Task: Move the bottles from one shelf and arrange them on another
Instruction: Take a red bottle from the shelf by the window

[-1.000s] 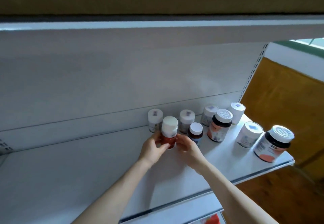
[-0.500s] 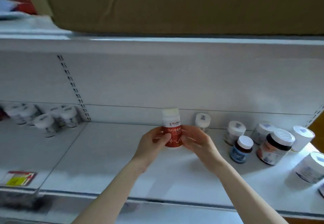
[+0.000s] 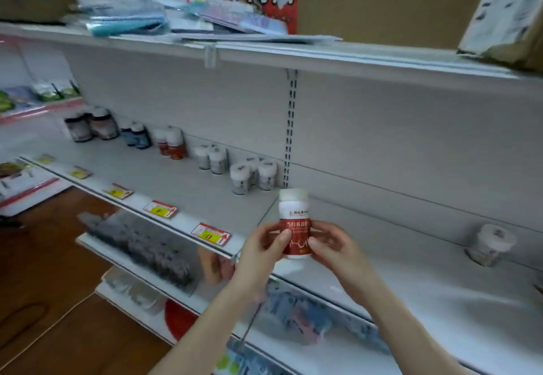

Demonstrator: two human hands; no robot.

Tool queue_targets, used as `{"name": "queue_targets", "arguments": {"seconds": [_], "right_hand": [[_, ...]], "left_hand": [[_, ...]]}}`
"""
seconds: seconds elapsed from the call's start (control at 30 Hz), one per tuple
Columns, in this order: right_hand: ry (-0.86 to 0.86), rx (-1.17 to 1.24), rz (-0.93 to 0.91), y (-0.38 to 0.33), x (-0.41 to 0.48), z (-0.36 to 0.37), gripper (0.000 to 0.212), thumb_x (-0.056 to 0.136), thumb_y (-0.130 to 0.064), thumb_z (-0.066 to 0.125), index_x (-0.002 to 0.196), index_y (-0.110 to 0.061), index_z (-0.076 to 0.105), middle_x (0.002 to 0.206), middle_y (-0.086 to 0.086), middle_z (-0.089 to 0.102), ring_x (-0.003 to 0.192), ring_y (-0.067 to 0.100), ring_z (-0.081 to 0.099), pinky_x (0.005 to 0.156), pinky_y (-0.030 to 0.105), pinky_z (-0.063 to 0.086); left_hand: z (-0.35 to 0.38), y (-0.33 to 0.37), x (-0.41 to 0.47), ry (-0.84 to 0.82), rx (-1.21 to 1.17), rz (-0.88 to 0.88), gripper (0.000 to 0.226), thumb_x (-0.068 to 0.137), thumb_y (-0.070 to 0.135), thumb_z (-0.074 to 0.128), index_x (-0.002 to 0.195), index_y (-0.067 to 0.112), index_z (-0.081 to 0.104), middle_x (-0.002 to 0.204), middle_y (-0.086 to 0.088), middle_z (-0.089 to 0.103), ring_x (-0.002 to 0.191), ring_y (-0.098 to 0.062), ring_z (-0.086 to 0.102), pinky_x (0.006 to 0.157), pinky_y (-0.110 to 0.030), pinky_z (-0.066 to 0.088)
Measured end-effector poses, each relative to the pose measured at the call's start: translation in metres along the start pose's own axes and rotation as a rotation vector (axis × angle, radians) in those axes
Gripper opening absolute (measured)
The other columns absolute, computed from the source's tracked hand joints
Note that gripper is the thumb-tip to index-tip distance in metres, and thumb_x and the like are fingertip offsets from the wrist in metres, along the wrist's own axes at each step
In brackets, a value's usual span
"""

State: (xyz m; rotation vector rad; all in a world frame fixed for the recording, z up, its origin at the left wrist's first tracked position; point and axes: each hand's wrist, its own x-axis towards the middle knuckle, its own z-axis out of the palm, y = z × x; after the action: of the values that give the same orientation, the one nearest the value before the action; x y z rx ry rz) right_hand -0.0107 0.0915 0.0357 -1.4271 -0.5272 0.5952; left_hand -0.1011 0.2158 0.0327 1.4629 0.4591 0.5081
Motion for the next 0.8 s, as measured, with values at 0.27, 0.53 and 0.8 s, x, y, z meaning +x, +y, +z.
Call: {"name": "queue_targets", "arguments": {"seconds": [0.27, 0.53, 0.8], "right_hand": [[-0.213, -0.013, 0.008, 0.021, 0.01, 0.188, 0.028, 0.086, -0.006, 0.059, 0.112, -0.015, 0.06, 0.089, 0.004, 0.068, 0.071, 0.018, 0.061, 0.057, 0.021, 0.051], [-0.391, -0.01, 0.042, 0.028, 0.059, 0.315, 0.027, 0.084, -0.005, 0.061, 0.106, -0.021, 0.061, 0.109, 0.009, 0.066, 0.1, 0.022, 0.065, 0.078, 0.027, 0.056], [-0.45, -0.06, 0.056, 0.047, 0.166, 0.409, 0.023, 0.083, -0.006, 0.062, 0.096, -0.024, 0.062, 0.093, 0.0, 0.067, 0.089, 0.017, 0.065, 0.084, 0.032, 0.052]], "left_hand": [[-0.184, 0.018, -0.044, 0.254, 0.086, 0.027, 0.018, 0.086, 0.017, 0.058, 0.103, 0.01, 0.058, 0.095, -0.006, 0.067, 0.084, -0.009, 0.065, 0.079, -0.027, 0.053], [-0.308, 0.026, -0.042, 0.39, 0.091, 0.025, 0.027, 0.087, 0.027, 0.056, 0.111, 0.014, 0.057, 0.106, -0.004, 0.066, 0.098, -0.015, 0.064, 0.087, -0.034, 0.055], [-0.412, 0.013, 0.045, 0.441, 0.1, 0.003, 0.035, 0.086, 0.031, 0.056, 0.116, 0.012, 0.057, 0.111, -0.008, 0.065, 0.101, -0.018, 0.063, 0.091, -0.039, 0.053]]}}
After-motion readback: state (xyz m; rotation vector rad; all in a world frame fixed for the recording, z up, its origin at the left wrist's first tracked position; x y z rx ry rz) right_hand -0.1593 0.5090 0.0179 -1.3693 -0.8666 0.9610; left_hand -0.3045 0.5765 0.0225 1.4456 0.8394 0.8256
